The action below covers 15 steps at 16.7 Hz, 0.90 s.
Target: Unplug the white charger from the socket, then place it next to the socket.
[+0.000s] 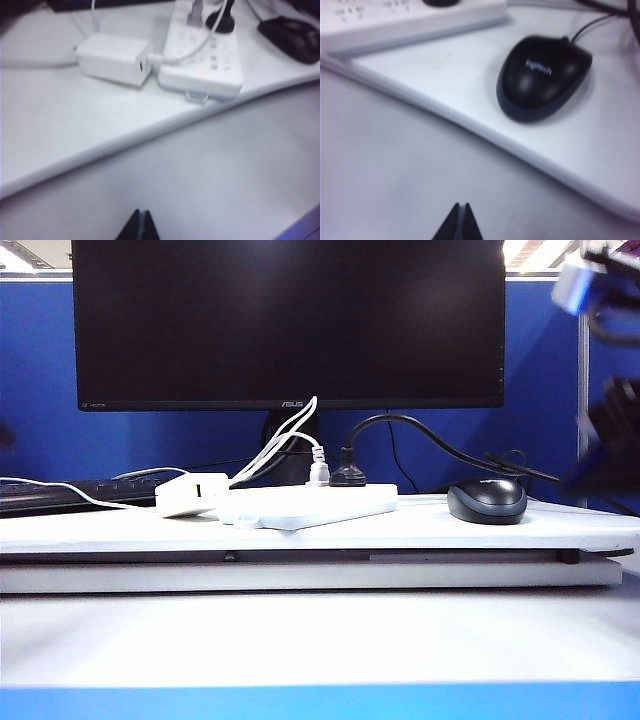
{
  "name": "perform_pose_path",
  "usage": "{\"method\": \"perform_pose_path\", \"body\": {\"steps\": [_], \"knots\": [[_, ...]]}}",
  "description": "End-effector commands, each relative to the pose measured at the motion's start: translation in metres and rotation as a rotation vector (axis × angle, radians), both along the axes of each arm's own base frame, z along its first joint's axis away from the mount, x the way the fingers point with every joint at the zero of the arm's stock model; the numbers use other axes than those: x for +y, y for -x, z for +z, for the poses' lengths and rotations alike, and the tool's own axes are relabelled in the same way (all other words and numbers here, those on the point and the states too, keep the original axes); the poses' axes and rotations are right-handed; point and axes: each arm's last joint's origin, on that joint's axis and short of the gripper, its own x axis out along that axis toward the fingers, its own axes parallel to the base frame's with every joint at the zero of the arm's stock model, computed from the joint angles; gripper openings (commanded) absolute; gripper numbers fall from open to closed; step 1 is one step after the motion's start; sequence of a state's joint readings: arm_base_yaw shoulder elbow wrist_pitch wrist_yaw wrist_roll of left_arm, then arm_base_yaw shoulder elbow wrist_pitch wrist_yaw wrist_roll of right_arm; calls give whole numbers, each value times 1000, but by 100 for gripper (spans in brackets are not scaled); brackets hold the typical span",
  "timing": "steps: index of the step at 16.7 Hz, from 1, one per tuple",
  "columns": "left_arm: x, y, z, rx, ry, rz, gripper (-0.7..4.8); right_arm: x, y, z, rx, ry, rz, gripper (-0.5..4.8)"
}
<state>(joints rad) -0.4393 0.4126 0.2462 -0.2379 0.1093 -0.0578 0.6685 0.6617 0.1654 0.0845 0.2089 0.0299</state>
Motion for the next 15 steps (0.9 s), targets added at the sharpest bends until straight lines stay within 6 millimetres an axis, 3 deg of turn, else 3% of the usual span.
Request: {"method": "perform_pose_path", "body": {"steps": [1, 8, 15], "knots": [[-1, -1, -13, -22, 6, 0, -5, -2, 2, -10, 19, 11, -3, -5], [3, 1, -46, -1, -117, 28, -5, -6, 6, -20, 71, 77, -40, 0], [3, 2, -50, -2, -134, 21, -5, -6, 6, -20, 73, 73, -30, 0]]}}
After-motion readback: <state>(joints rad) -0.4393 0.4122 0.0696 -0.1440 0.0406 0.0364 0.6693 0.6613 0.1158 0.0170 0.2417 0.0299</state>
